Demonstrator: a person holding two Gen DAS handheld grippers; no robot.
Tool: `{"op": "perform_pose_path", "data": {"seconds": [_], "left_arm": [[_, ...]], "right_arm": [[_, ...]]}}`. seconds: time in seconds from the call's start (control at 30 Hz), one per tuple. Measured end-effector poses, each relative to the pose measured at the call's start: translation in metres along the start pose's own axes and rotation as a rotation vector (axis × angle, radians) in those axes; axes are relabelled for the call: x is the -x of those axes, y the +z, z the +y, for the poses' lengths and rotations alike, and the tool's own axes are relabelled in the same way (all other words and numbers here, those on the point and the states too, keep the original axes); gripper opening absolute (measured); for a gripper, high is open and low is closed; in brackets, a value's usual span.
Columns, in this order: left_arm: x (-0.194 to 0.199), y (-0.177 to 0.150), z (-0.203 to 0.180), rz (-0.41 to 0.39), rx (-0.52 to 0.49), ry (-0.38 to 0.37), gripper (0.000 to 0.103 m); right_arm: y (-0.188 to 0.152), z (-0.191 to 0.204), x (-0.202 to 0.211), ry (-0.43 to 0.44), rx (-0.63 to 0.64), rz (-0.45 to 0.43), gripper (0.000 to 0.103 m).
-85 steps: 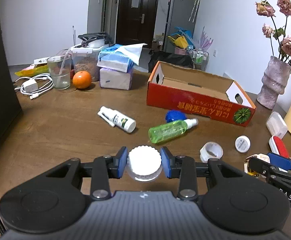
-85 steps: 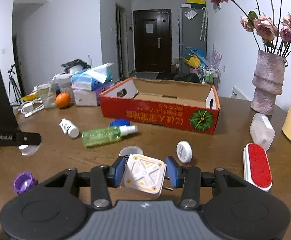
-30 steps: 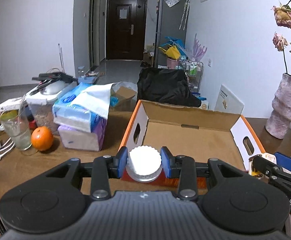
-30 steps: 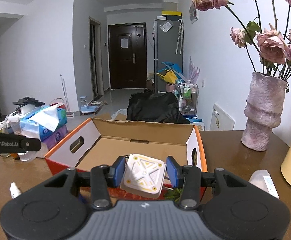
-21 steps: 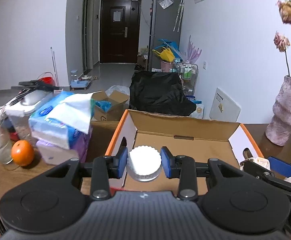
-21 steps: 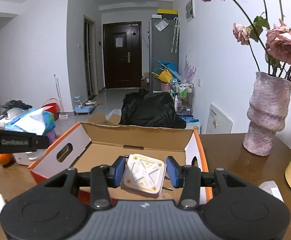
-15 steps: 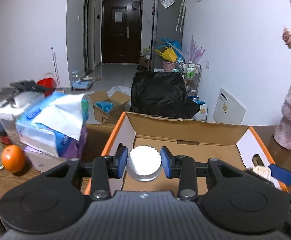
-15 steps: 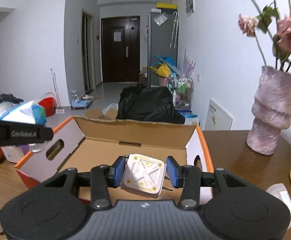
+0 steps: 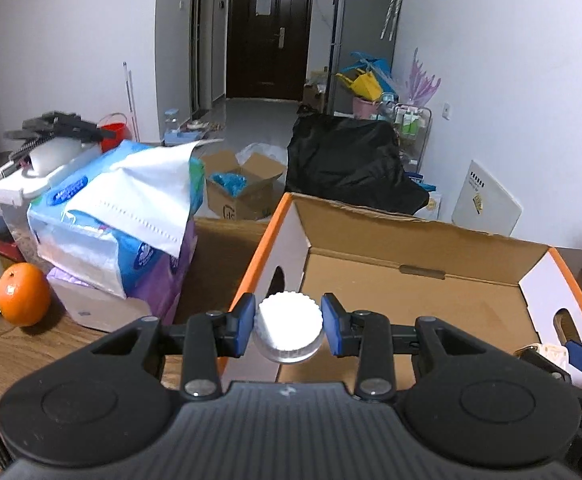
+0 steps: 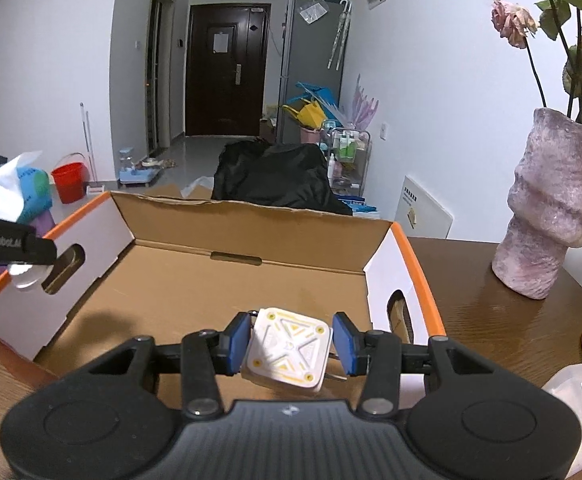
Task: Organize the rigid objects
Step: 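Carry the white cap and plug adapter with both tools over the cardboard box, then open both tools to drop the cap and plug adapter into the box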
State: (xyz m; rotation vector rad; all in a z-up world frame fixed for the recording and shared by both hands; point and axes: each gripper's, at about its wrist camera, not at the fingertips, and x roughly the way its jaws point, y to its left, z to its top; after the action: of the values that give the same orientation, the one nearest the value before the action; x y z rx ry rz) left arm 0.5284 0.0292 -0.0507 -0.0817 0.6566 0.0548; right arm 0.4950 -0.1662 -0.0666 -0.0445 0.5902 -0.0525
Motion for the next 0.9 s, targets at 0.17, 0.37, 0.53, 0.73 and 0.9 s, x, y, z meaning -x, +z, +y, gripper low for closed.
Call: {"op": "perform_pose_path", "data": {"seconds": [0.17,0.37,0.53,0.73,0.9], "left_arm": [[-0.005,-0.001,0.001,0.017,-0.006,0.002,0.037],[-0.004,-0.004,-0.009,0.011,-0.056,0.008,0.060],[0.005,-0.005,-0.012,-0.042,-0.069,0.044,0.093],[0.007,-0.004,-0.012,-0.046,-0.060,0.035,0.103],[0.012,-0.003,-0.016,-0.055,-0.060,0.019,0.103]], "right_arm": [[0.000,0.005,-0.010,-0.012,0.001,0.024,0.045],[0.000,-0.001,-0.010,-0.043,-0.010,0.007,0.072],[-0.001,-0.003,-0.006,-0.046,-0.005,-0.005,0.085],[-0.002,-0.004,0.000,-0.050,-0.009,-0.009,0.095],[0.000,-0.006,0.007,-0.055,-0.020,-0.015,0.100]]}}
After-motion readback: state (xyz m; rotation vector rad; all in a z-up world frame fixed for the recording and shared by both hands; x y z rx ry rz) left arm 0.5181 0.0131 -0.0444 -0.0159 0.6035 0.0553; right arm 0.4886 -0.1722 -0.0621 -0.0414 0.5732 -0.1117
